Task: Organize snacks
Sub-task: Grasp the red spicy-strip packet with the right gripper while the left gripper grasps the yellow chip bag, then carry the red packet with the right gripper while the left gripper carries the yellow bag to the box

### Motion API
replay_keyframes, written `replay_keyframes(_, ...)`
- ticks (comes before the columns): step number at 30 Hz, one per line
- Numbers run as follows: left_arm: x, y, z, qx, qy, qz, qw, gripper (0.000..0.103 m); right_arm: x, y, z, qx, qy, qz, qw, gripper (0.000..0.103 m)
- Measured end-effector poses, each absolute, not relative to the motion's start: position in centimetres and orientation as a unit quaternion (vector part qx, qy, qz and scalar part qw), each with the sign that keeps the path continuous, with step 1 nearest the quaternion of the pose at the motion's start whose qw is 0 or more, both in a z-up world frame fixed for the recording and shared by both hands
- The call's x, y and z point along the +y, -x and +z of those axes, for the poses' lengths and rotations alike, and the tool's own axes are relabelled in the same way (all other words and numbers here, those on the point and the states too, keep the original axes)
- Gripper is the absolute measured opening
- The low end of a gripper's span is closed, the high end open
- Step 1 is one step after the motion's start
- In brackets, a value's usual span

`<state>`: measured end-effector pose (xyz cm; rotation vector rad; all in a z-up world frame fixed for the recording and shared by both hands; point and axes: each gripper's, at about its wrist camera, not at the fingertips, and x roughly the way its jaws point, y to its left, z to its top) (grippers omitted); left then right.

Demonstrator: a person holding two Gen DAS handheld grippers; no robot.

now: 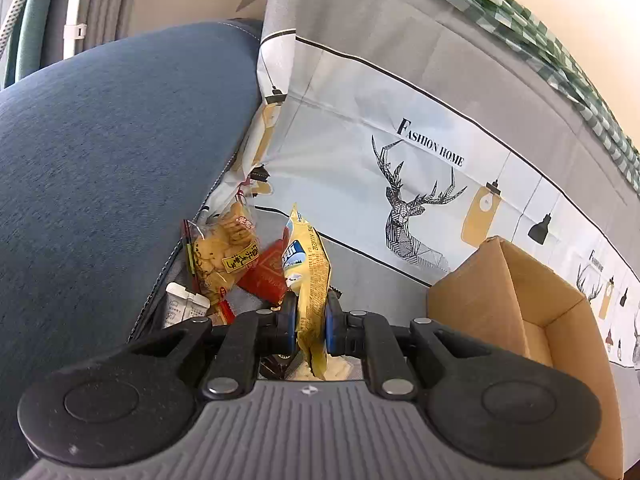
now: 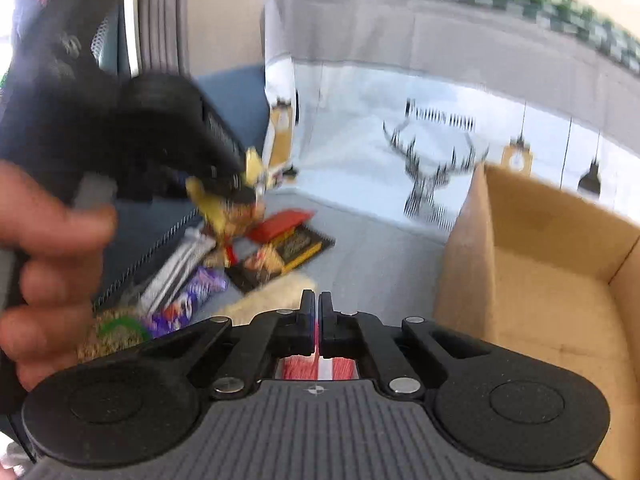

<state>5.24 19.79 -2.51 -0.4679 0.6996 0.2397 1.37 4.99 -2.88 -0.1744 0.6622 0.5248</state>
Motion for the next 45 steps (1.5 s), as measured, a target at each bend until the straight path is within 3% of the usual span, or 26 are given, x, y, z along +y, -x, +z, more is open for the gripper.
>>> replay_keyframes(1, 19.8, -5.2, -2.6, 0.341, 0.226, 0.118, 0.905, 0.014, 5.1, -1.5, -3.4, 0.333, 0.082, 0.256, 0.904, 0.007)
replay_keyframes(3, 20.0, -5.2, -2.9, 0.347, 0.228, 0.121, 0.902, 0.014, 6.1, -1.2, -4.6, 0.345, 0.101, 0.264, 0.895, 0.035)
replay_keyframes(4, 20.2, -5.1, -3.0, 0.348, 0.229, 0.123, 0.901, 0.014, 6.6, -1.1, -5.1, 0.345, 0.111, 0.262, 0.895, 0.058)
replay_keyframes(5, 20.5, -5.2, -3.1, 0.35, 0.232, 0.126, 0.899, 0.014, 7.0, -1.1, -5.7, 0.348, 0.119, 0.256, 0.894, 0.068)
replay_keyframes(9, 21.2, -5.2, -3.4, 0.351, 0.246, 0.125, 0.895, 0.014, 7.9, -1.4, -7.8, 0.376, 0.123, 0.244, 0.886, 0.069)
replay_keyframes(14, 21.2, -5.5, -4.0, 0.359, 0.237, 0.119, 0.895, 0.014, 8.1, -2.7, -10.8, 0.396, 0.132, 0.227, 0.88, 0.076)
replay_keyframes(16, 21.4, -5.6, -4.1, 0.359, 0.241, 0.121, 0.894, 0.014, 8.2, -3.0, -10.8, 0.393, 0.124, 0.23, 0.882, 0.078)
replay_keyframes(18, 21.6, -5.6, -4.1, 0.357, 0.245, 0.122, 0.893, 0.014, 8.0, -3.2, -10.8, 0.399, 0.114, 0.236, 0.879, 0.072)
replay_keyframes(20, 21.6, -5.6, -4.0, 0.356, 0.246, 0.122, 0.893, 0.014, 7.5, -3.5, -10.7, 0.405, 0.081, 0.249, 0.876, 0.047)
replay_keyframes(23, 21.4, -5.4, -3.8, 0.353, 0.244, 0.118, 0.895, 0.014, 7.3, -3.3, -10.2, 0.401, 0.076, 0.253, 0.877, 0.042)
replay_keyframes(35, 20.1, -4.7, -2.1, 0.329, 0.249, 0.101, 0.905, 0.014, 2.3, -1.2, -0.9, 0.27, 0.036, 0.263, 0.925, 0.039)
replay_keyframes(45, 14.5, -5.0, 0.4, 0.28, 0.227, 0.05, 0.931, 0.014, -6.5, -0.2, 4.6, 0.158, 0.002, 0.223, 0.962, 0.039)
